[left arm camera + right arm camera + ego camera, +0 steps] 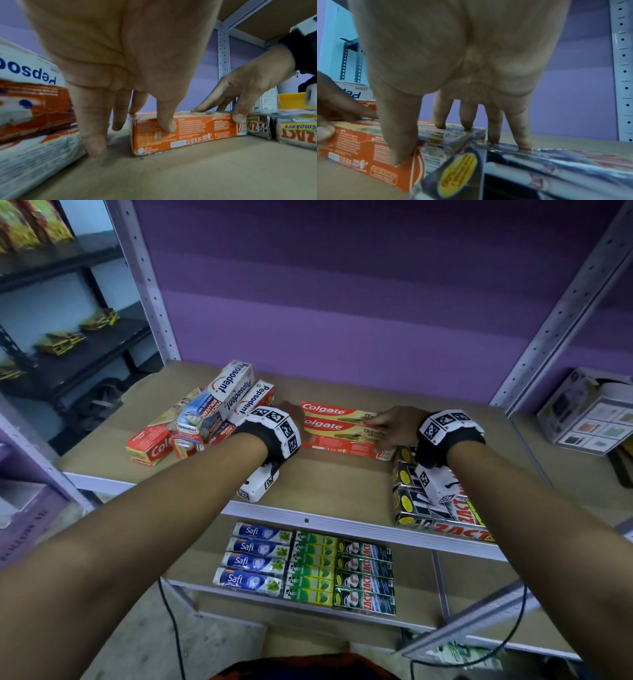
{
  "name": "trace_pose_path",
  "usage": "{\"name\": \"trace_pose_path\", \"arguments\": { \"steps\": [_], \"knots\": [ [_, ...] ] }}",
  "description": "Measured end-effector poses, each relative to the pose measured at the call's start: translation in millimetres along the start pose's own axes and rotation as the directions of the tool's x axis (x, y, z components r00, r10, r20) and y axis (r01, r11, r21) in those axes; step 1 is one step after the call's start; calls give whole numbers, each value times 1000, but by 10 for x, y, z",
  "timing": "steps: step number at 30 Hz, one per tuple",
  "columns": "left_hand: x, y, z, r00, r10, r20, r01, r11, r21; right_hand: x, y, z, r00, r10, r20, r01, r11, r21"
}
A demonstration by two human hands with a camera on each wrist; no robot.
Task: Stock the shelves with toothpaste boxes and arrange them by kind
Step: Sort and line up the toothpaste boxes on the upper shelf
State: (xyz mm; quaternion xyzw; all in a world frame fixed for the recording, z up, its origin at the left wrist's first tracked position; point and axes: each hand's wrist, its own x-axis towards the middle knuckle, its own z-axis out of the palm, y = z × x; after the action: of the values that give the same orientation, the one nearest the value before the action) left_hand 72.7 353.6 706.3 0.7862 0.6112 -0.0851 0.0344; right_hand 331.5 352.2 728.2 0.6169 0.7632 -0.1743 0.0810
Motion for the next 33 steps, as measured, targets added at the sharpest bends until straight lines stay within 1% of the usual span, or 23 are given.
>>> {"name": "trace_pose_path", "arguments": {
  "steps": [2,4,7,10,12,15,18,24,29,31,33],
  "knots": [
    [11,31,-110,1000,-7,-23,6,1000,-31,-7,-21,-20,1000,-2,-11,2,1000,6],
    [11,13,-231,997,9,-76,-12,999,-49,-10,-47,-65,1000,-19,-25,20,999,27],
    [-62,-96,-438,988,5,-155,-29,988,-152,-17,-152,-193,997,-60,-56,63,997,53],
    [-190,-275,-688,977,-22,-213,-24,977,-212,16,-361,-331,988,-67,-140,73,997,36],
    [-279,-442,-828,966,-47,-255,-11,975,-223,52,-526,-414,978,-108,-178,114,993,23],
    [-415,-762,-968,950,-89,-300,17,972,-236,92,-817,-517,958,-179,-226,196,979,57],
    [-543,-1080,-1047,945,-128,-300,59,972,-227,129,-1121,-579,937,-259,-233,276,960,44],
    [-822,-1633,-1036,926,-236,-294,174,959,-222,255,-1650,-615,905,-357,-231,371,928,20],
    [-1011,-1931,-940,901,-336,-274,276,932,-235,342,-2070,-594,874,-434,-216,452,891,37],
    [-1077,-2018,-862,901,-345,-263,287,928,-236,365,-2231,-559,863,-459,-209,478,877,50],
    [-1119,-2102,-725,907,-354,-228,303,925,-229,389,-2371,-492,858,-484,-176,500,863,65]
  ]
}}
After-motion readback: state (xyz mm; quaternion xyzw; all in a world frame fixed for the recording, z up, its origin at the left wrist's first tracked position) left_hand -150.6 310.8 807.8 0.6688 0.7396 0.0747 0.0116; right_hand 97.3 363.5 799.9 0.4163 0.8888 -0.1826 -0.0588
